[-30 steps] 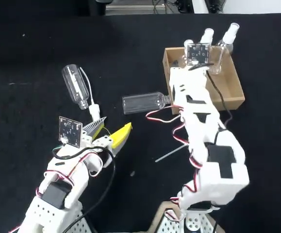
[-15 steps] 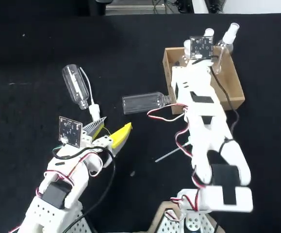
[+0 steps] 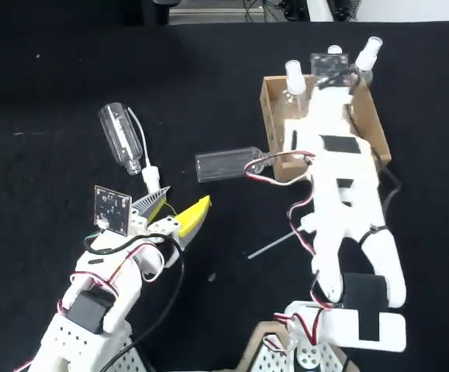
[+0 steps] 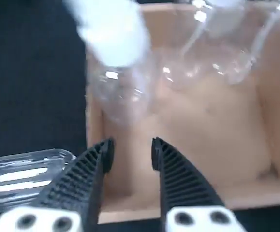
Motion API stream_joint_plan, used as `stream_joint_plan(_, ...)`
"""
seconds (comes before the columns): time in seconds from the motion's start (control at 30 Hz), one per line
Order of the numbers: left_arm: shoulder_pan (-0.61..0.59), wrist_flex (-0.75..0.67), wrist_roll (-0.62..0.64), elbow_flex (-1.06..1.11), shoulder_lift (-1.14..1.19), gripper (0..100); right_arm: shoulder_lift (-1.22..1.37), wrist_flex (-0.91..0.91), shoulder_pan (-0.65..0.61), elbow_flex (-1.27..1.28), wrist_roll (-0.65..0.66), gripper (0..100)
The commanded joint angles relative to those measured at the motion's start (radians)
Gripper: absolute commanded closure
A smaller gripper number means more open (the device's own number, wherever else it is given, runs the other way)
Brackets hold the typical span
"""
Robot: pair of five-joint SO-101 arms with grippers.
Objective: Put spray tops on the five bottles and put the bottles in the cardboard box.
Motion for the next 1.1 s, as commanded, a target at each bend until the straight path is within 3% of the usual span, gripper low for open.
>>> stream_joint_plan(0.0,0.005,-0.017,-0.005,0.021,-0.011,76,-0.070,0.006,0.035,-0.064,0.011,91.0)
stream_joint_plan(0.1,0.005,-0.017,-0.005,0.021,-0.011,76,-0.058,0.012,0.034,-0.059,0.011,91.5)
stream_joint_plan(0.2,0.005,-0.017,-0.005,0.021,-0.011,76,0.007,0.006,0.035,-0.094,0.011,99.0)
stream_joint_plan(0.67,0.005,-0.017,-0.005,0.021,-0.011,76,0.285,0.002,0.020,-0.229,0.011,98.8)
stream_joint_plan(1.07,0.005,-0.017,-0.005,0.021,-0.011,76,0.395,-0.183,0.018,-0.226,0.002,98.8)
